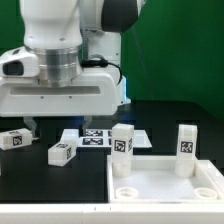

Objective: Assemble square table

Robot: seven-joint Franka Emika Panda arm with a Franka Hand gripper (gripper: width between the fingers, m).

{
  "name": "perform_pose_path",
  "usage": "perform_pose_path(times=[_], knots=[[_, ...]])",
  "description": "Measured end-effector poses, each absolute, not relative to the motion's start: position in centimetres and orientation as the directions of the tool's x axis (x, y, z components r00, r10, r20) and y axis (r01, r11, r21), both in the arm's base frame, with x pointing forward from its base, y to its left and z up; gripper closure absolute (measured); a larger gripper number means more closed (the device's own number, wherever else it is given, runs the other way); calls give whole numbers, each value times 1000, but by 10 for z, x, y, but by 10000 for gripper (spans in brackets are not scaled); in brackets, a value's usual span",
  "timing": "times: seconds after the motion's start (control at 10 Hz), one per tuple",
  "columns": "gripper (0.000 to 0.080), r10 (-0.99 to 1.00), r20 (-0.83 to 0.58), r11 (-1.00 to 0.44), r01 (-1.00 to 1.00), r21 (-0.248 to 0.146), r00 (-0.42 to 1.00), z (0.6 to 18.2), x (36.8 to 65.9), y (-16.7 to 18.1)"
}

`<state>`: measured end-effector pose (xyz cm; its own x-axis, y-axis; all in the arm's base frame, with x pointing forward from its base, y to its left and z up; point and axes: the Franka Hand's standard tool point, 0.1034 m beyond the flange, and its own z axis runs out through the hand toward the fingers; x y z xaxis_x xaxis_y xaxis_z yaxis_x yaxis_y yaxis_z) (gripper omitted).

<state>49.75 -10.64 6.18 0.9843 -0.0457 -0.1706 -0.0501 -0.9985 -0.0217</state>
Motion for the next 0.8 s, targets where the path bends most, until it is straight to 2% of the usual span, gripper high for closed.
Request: perform_pose_path(times=[0.2, 0.3, 0.4, 0.5, 0.6, 0.7, 0.8], knots=[[151, -167, -173, -985, -172, -18, 971, 61, 498, -101], [151, -169, -228, -983, -182, -37, 959, 59, 492, -102], [151, -186, -317, -974, -216, -62, 930, 55, 492, -111], [151, -213, -351, -964, -254, -76, 912, 51, 499, -117], [151, -235, -445, -944, -313, -109, 864, 49, 491, -115], [151, -212, -564, -936, -331, -116, 798, 51, 486, -116], [151, -190, -623, -935, -333, -120, 759, 48, 491, -117]])
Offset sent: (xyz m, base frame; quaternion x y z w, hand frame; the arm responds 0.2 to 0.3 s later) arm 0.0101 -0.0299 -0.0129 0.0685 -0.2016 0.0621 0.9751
